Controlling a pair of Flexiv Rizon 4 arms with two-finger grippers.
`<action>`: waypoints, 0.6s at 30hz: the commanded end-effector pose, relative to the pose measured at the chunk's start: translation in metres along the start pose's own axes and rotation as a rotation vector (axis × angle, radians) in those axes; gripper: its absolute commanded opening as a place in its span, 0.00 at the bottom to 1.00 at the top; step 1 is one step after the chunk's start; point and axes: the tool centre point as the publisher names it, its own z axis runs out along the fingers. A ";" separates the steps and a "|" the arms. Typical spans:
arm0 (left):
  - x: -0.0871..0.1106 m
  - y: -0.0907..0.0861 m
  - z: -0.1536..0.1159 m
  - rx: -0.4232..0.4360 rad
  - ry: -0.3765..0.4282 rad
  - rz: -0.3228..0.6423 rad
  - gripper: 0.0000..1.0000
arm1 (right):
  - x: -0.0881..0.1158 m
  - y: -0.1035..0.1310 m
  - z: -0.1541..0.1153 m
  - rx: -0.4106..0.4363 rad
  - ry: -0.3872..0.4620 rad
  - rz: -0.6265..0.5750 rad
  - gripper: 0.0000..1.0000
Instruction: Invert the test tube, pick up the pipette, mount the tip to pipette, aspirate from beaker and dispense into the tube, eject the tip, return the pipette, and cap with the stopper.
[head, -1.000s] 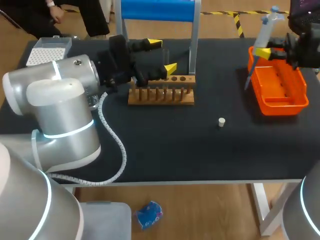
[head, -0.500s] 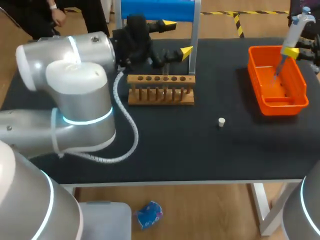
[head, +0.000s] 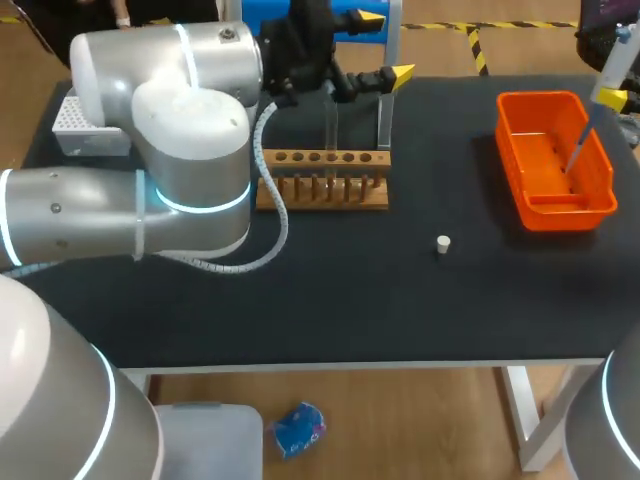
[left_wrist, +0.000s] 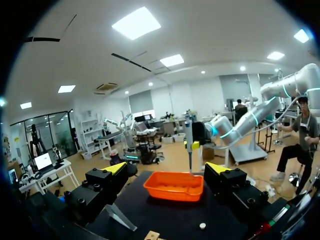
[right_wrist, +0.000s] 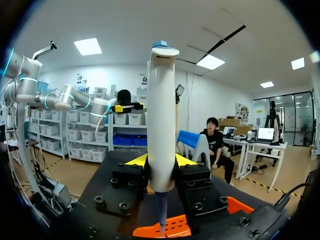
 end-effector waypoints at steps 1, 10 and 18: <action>-0.004 -0.005 0.011 -0.044 0.007 0.002 1.00 | -0.019 -0.009 -0.002 -0.011 0.036 0.005 0.00; -0.012 -0.007 0.019 -0.056 0.008 0.007 1.00 | -0.037 -0.014 0.002 -0.014 0.051 0.009 0.00; -0.014 -0.009 0.023 -0.043 0.013 0.008 1.00 | -0.041 -0.013 0.003 -0.006 0.057 0.011 0.00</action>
